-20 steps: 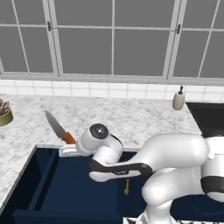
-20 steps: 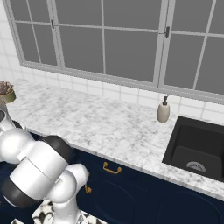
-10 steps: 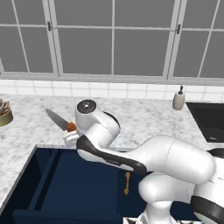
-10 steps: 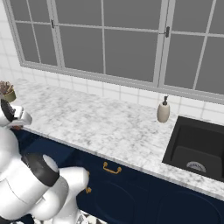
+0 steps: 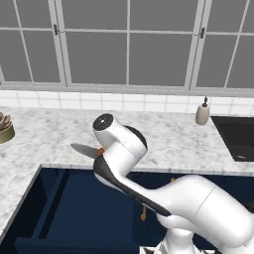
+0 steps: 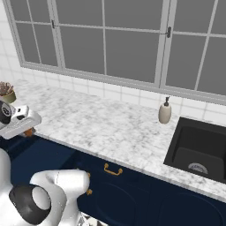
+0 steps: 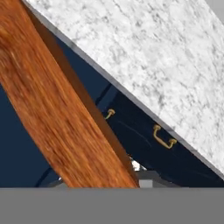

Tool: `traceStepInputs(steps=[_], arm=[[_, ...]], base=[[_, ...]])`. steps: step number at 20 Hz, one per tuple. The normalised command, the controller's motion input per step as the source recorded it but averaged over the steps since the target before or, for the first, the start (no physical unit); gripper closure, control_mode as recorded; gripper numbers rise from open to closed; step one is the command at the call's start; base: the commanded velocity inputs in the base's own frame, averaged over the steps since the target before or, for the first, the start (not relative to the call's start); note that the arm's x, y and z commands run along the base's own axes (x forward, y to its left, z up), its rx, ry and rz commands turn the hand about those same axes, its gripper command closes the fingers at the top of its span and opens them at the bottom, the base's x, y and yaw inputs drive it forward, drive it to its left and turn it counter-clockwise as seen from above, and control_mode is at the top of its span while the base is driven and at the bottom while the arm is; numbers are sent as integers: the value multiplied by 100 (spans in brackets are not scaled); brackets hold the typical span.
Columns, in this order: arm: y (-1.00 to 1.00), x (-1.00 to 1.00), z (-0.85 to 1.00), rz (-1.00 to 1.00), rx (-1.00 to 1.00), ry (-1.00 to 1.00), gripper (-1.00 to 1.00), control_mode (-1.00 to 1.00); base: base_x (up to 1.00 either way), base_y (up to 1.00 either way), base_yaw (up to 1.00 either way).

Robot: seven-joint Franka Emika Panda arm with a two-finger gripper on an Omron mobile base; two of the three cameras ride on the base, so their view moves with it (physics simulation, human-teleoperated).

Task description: Pick up the knife from the drawer and place it on the cutting board. Then place the meat from the plate to the cutting board.

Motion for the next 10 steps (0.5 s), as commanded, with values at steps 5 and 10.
traceStepInputs(steps=[5,10], arm=[[-75,-10,-23,34,3,-51,100,-100],[-56,-2,-18,24,16,-67,100,-100]], base=[[0,0,0],[0,0,0]])
